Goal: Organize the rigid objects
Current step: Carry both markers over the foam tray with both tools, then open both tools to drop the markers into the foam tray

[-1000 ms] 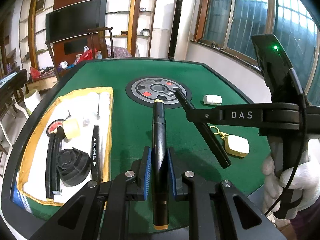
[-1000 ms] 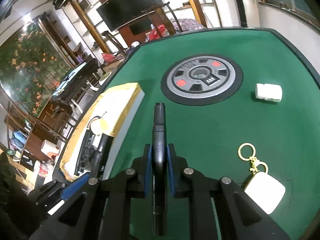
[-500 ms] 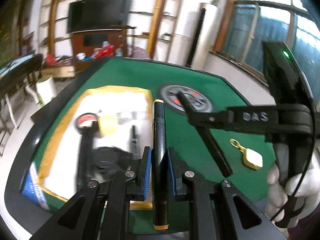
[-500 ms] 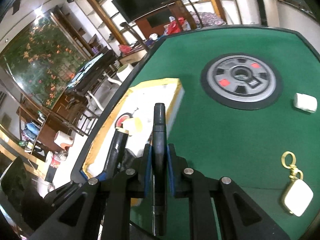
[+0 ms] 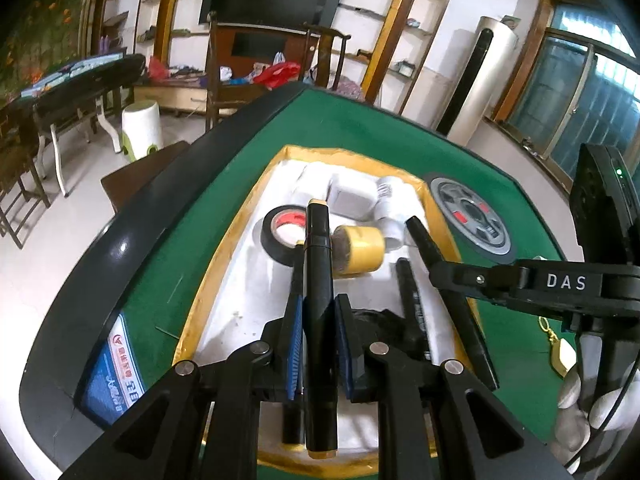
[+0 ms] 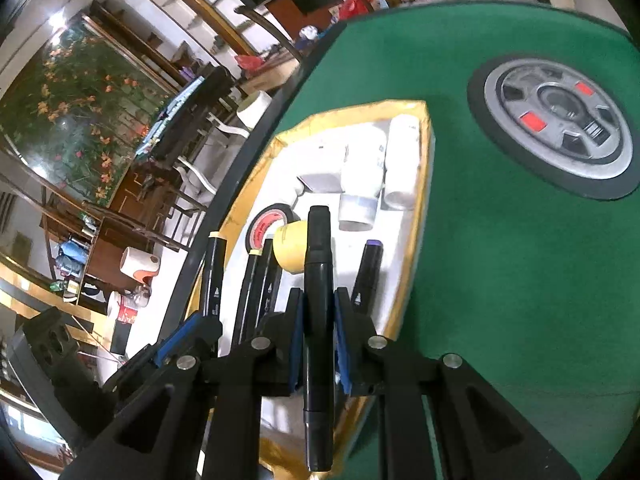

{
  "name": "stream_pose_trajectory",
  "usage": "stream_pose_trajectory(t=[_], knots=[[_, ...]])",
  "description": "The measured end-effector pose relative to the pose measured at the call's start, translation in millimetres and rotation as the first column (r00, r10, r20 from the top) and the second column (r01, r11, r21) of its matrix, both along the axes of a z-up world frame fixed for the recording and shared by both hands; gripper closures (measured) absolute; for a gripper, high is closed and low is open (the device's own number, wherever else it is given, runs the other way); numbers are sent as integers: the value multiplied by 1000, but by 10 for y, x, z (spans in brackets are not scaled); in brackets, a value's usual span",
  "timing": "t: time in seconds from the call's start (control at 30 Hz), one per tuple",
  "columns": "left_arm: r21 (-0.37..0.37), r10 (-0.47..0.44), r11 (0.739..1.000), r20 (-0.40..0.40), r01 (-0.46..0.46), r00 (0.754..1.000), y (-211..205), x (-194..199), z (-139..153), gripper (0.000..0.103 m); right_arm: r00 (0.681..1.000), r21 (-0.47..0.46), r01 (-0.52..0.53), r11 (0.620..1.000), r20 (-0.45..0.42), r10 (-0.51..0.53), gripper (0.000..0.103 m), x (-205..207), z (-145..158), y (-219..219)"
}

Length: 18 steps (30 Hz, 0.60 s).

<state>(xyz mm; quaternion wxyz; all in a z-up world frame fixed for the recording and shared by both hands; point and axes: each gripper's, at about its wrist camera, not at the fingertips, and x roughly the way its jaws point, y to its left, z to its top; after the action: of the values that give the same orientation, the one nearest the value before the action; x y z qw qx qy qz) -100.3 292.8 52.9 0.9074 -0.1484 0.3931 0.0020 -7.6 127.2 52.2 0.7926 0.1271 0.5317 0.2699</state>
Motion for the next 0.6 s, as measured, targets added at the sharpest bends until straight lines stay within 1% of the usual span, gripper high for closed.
stream_pose_trajectory(t=[0.13, 0.27, 0.3, 0.33, 0.37, 0.4, 0.43, 0.47, 0.53, 0.6], knots=[[-7, 0, 1000, -15, 0, 1000, 37, 53, -75, 87, 1000, -42, 19, 999, 7, -19, 88, 86, -86, 113], [-13, 2, 1000, -23, -2, 1000, 76, 83, -117, 86, 1000, -60, 22, 998, 9, -22, 88, 133, -131, 172], [-14, 0, 1000, -22, -1, 1000, 76, 87, -122, 82, 1000, -66, 26, 997, 15, -25, 88, 149, -140, 181], [-15, -1, 1000, -20, 1, 1000, 72, 87, -123, 72, 999, -69, 32, 997, 22, -30, 88, 161, -149, 182], [-14, -1, 1000, -17, 1, 1000, 64, 79, -121, 66, 999, -68, 34, 997, 25, -33, 87, 134, -154, 175], [-10, 2, 1000, -8, -2, 1000, 58, 73, -115, 55, 999, -60, 34, 998, 29, -32, 85, 131, -151, 173], [-5, 5, 1000, 2, -5, 1000, 58, 69, -95, 51, 999, -56, 32, 998, 36, -30, 78, 131, -144, 179], [8, 11, 1000, 17, -11, 1000, 40, 49, -73, 51, 998, -55, 29, 998, 48, -27, 68, 118, -122, 183], [26, 21, 999, 39, -22, 999, 21, 19, -37, 51, 995, -69, 29, 997, 98, -22, 56, 75, -33, 179], [63, 48, 997, 77, -53, 996, -18, -41, 43, 50, 990, -75, 29, 997, 140, -19, 56, 27, 55, 164]])
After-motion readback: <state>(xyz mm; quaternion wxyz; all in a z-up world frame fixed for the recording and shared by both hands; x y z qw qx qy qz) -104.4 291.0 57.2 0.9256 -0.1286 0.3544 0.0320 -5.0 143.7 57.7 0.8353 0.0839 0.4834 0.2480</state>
